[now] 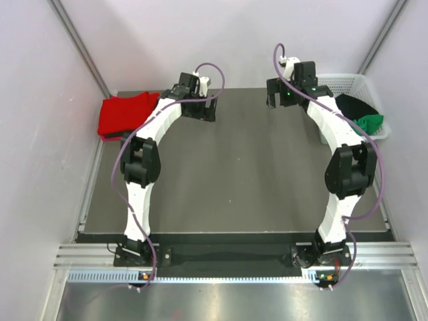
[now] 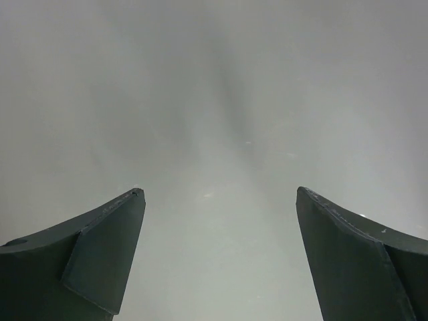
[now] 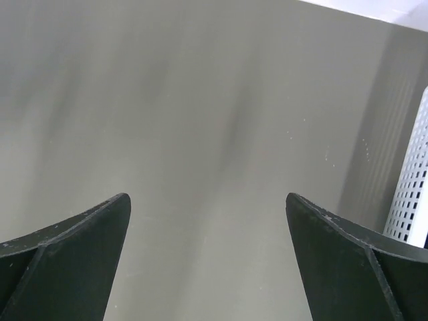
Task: Fold and stack the t-shirts
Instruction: Grab the tshirt from the pile
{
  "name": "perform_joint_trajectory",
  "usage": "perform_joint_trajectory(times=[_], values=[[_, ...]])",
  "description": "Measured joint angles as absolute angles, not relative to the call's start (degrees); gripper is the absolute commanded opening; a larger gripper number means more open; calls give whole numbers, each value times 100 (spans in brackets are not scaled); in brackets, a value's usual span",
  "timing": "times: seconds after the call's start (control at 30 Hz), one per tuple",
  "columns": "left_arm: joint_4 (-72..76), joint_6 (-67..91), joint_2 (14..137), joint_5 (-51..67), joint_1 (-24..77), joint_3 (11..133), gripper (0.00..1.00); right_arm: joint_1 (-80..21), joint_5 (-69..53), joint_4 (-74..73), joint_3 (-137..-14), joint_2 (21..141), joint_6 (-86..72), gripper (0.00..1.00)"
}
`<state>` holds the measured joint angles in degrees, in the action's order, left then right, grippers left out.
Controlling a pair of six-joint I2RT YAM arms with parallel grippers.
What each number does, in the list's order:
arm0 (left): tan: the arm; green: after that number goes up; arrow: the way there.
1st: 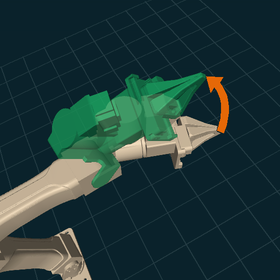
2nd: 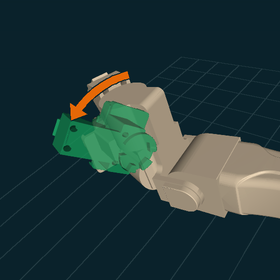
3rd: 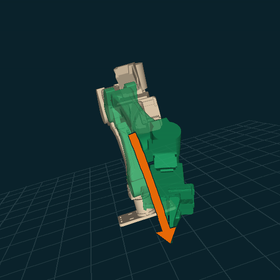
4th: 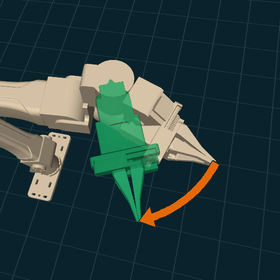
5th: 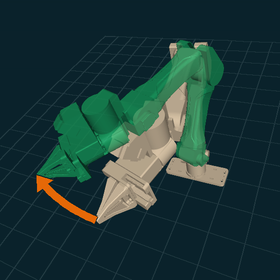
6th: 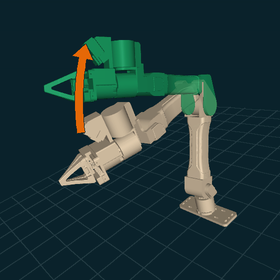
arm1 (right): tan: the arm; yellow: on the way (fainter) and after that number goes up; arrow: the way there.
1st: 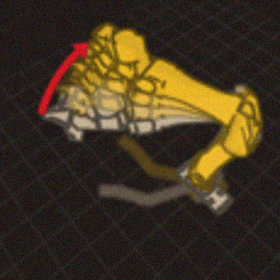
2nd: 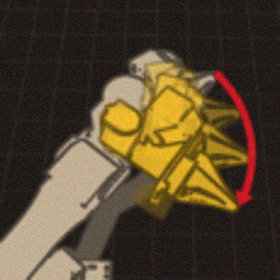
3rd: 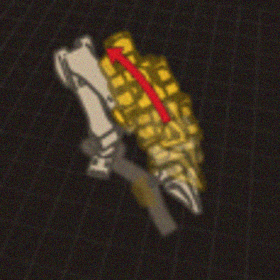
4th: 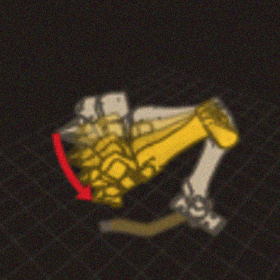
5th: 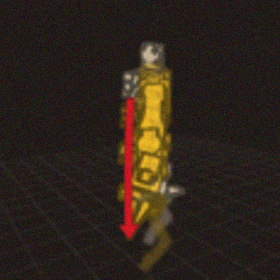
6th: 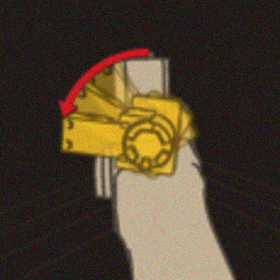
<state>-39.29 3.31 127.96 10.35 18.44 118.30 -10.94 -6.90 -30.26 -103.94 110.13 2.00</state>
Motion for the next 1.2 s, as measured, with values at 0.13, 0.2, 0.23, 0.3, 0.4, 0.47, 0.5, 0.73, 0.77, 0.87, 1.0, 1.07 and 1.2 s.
perform_joint_trajectory(times=[0.13, 0.2, 0.23, 0.3, 0.4, 0.47, 0.5, 0.73, 0.77, 0.87, 1.0, 1.07, 1.2], values=[[-3907, 115, 12724, 1339, 1885, 11828, 99, -1098, -832, -3389, -10549, 11010, 482, 100], [-3905, -60, 12674, 1417, 1920, 11793, 99, -1039, -976, -3531, -10722, 11008, 652, 99], [-3916, -156, 12610, 1433, 1933, 11721, 99, -985, -1059, -3559, -10844, 11008, 707, 100], [-3953, -318, 12453, 1446, 1966, 11548, 99, -781, -1223, -3697, -11166, 11030, 808, 95], [-3962, -447, 12184, 1472, 1984, 11249, 93, -252, -1315, -3990, -12199, 11297, 902, 92], [-3983, -478, 12018, 1511, 1984, 11045, 89, 185, -1304, -3951, -12510, 11354, 915, 87], [-3990, -513, 11928, 1557, 1984, 10923, 85, 362, -1299, -3935, -12510, 11332, 932, 85], [-4204, -908, 11725, 1741, 1997, 10217, 69, 1103, -956, -4265, -12060, 11432, 1476, 61], [-4268, -954, 11730, 1752, 1997, 10178, 69, 1100, -921, -4368, -12031, 11515, 1579, 61], [-4425, -1035, 11747, 1813, 2001, 10189, 71, 1105, -897, -4552, -11990, 11764, 1772, 62], [-4416, -1068, 11747, 1817, 2001, 10189, 72, 1118, -757, -4766, -11677, 11893, 2049, 63], [-4414, -1072, 11749, 1813, 2001, 10191, 72, 1153, -711, -4851, -11550, 11922, 2150, 63], [-4416, -1103, 11762, 1756, 2001, 10200, 72, 1253, -646, -4934, -11518, 12060, 2274, 65]])
